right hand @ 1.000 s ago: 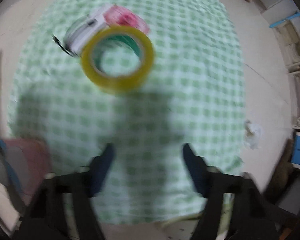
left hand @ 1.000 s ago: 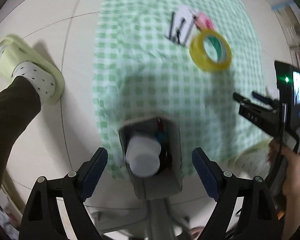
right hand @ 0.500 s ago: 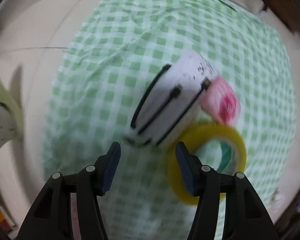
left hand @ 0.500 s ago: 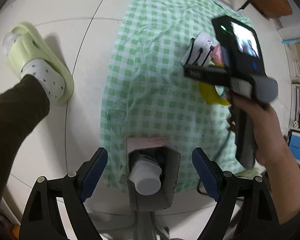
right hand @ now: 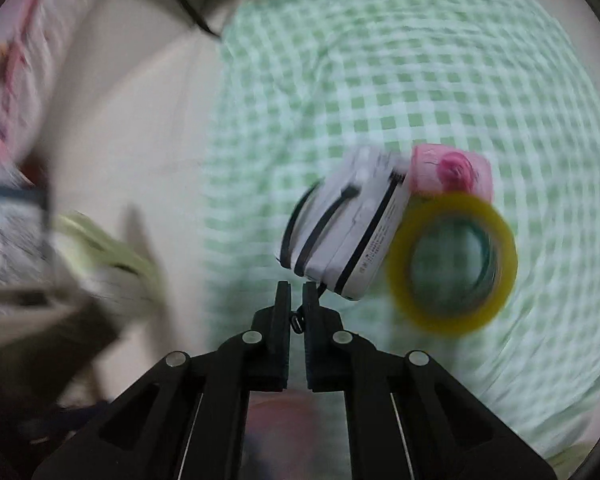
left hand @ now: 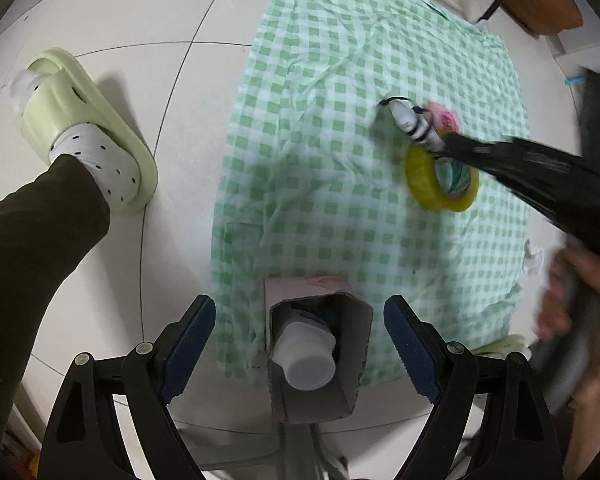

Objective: Organize rigid objects
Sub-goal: 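Grasp the white cable charger with the right gripper, then carry the charger over the box and open the right gripper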

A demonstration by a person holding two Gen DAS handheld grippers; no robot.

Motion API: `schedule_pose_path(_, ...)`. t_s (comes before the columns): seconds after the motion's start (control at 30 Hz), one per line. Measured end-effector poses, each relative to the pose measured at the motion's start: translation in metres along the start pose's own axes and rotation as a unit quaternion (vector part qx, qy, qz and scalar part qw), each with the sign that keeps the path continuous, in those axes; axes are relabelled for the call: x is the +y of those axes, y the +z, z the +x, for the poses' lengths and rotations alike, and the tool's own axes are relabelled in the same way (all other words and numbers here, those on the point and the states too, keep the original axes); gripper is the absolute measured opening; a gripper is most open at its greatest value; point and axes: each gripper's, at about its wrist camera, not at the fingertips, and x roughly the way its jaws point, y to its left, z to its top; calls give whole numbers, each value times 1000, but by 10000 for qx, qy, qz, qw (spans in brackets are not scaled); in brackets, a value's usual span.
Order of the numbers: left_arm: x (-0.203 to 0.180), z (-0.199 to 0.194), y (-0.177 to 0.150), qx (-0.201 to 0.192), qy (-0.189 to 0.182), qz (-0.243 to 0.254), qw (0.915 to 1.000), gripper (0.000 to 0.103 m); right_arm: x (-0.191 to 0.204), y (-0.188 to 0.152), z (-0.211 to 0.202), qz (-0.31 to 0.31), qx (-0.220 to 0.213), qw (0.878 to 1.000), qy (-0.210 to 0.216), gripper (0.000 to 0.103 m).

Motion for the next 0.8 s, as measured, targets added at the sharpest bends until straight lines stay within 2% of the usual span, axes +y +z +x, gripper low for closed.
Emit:
schedule_pose_path(0.2, -21, 9, -3, -71, 208, 530, 9984, 86, 7, -21, -46, 510, -168, 9966, 627, 6)
schedule_pose_path(0.33, -29, 11, -5, -113, 274, 769, 9966, 86, 19, -41, -47, 497, -3, 9961, 730, 6)
schedule_pose_path(0.43, -28, 13, -5, -42, 267, 728, 9970, 86, 14, -70, -39, 748, 193, 9938, 794, 6)
schedule_pose_path(0.57, -21, 14, -3, 51, 291, 590, 9978, 86, 12, -88, -38, 964, 240, 9896, 1044, 6)
schedule_pose_path(0.7, -12, 10, -2, -8, 312, 366, 9988, 86, 13, -96, -34, 1014, 312, 9883, 1100, 7)
schedule_pose_path(0.8, -1, 5, -6, -70, 229, 39, 9997, 86, 14, -94, -26, 971, 383, 9895, 996, 14)
